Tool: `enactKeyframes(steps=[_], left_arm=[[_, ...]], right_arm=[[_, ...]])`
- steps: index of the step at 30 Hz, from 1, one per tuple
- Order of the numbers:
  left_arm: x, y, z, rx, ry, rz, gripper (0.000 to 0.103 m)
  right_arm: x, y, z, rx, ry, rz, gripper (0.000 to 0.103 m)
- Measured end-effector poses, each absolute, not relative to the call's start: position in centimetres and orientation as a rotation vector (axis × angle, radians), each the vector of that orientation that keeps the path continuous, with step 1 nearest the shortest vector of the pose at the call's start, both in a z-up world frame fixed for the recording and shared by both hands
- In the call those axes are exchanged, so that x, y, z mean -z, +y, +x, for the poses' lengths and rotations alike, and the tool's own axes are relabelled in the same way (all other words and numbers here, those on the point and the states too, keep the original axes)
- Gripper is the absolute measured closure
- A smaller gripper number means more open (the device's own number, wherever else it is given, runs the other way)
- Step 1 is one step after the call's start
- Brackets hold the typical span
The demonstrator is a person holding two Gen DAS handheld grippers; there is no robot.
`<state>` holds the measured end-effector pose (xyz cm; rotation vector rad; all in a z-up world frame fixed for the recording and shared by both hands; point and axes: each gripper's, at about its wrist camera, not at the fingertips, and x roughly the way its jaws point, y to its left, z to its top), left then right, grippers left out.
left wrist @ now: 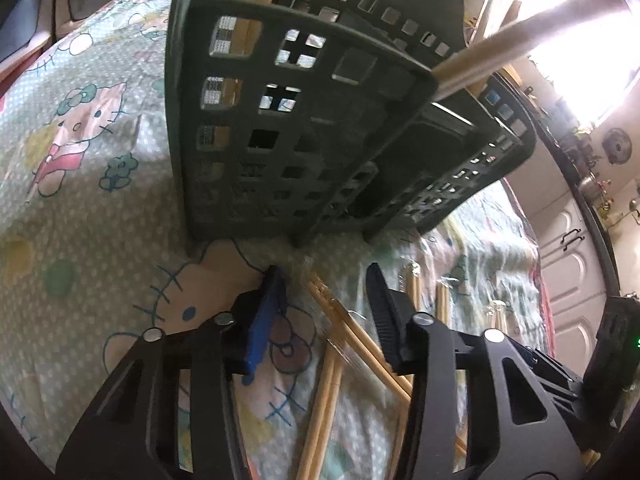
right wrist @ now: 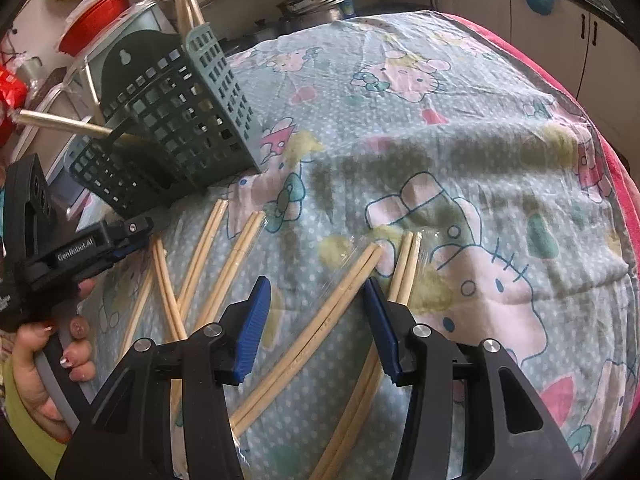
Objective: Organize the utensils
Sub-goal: 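Lower the right tool toward a wooden chopstick pair on the cloth, then close the right tool on the chopstick pair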
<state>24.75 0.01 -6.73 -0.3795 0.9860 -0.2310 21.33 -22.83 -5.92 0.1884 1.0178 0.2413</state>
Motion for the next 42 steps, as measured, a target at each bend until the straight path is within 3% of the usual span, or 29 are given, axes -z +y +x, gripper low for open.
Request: enactKeyframes(steps=[7, 13, 18, 26, 42], left_arm=[[7.0, 0.7, 25.0, 0.21, 0.979, -0.38, 0.085], [7.1, 1.1, 24.9, 0.208, 0.971, -0.39, 0.087], [7.0, 1.1, 24.8, 0.207, 0.967, -0.387, 0.089], [6.7, 2.0, 24.4, 0.237, 0.958, -0.432, 0.097], [0.7, 3.4, 21.2, 0.309, 0.806, -0.439, 0.098]], right_arm=[[6.2, -22.4, 22.8, -0.224, 1.014, 0.198, 0.056], [6.4, -21.7, 24.0, -0.206, 1.004, 0.154, 0.06], [6.7, -21.0, 24.4, -0.168, 0.974, 0.062, 0.083], [5.7, -22.2, 23.8, -0.251, 0.921, 0.171, 0.095], [-0.2, -22.1, 20.0, -0.379, 0.745, 0.208, 0.098]])
